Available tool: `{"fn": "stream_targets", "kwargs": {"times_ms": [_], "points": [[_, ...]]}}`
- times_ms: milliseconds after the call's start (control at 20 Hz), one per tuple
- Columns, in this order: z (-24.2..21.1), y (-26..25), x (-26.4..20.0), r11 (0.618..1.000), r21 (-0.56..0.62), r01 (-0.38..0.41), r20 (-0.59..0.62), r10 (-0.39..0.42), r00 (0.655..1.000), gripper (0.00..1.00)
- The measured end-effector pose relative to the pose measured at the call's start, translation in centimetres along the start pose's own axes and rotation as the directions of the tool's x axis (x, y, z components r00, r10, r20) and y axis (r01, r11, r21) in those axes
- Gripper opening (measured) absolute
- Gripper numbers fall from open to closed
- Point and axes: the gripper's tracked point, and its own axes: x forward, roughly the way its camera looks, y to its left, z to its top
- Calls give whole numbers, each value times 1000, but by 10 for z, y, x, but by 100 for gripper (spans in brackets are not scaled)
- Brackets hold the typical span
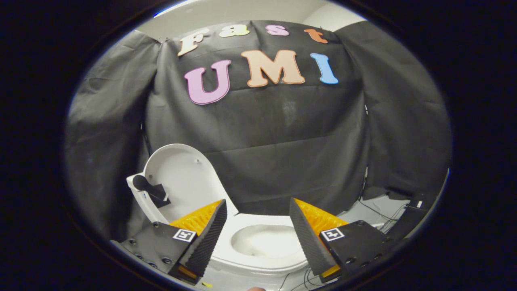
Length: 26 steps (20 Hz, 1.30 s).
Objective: Open the toilet lid.
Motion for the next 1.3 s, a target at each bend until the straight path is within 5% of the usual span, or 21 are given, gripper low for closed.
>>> {"fn": "stream_targets", "kwargs": {"times_ms": [1300], "points": [[-56,-67,-9,989,-115,91,-205,-113,972,97]]}}
